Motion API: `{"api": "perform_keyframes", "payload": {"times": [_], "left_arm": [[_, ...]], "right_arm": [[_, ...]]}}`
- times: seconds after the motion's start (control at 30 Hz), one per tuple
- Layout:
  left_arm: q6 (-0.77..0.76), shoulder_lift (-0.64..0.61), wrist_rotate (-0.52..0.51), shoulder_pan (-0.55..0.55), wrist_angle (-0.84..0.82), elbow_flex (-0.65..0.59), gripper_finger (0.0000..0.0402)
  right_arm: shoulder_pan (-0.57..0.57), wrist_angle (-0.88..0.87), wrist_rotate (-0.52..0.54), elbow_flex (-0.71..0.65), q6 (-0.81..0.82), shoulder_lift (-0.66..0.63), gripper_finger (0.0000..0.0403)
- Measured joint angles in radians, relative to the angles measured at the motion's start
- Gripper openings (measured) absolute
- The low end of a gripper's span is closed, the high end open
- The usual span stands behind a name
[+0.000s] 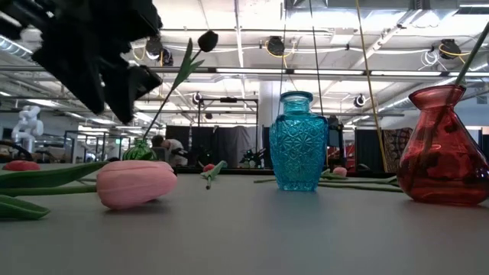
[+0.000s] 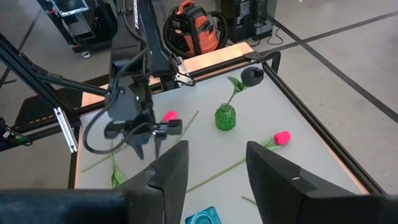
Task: Sort flowers into vase by color
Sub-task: Put the left black tulip into the green vase
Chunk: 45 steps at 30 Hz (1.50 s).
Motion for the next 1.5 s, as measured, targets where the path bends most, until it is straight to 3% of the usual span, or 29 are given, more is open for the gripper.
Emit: {"api": "perform_keyframes", "payload": {"times": [0.47, 0.67, 1.5], "left_arm": [[0.129, 0.124, -0.002, -0.037, 0.024, -0.001, 0.0189], [0.128, 0.165, -0.057, -0.038, 0.026, -0.001, 0.0189], [0.121, 0.260, -0.090, -0.037, 0.083, 0.000, 0.0189]], "right_arm": [[0.000, -0.001, 0.000, 0.000, -0.004, 0.000, 0.0153], [0.000, -0.002, 0.000, 0.000, -0.004, 0.000, 0.0153], [0.000, -0.002, 0.000, 0.000, -0.002, 0.000, 0.0153]]}}
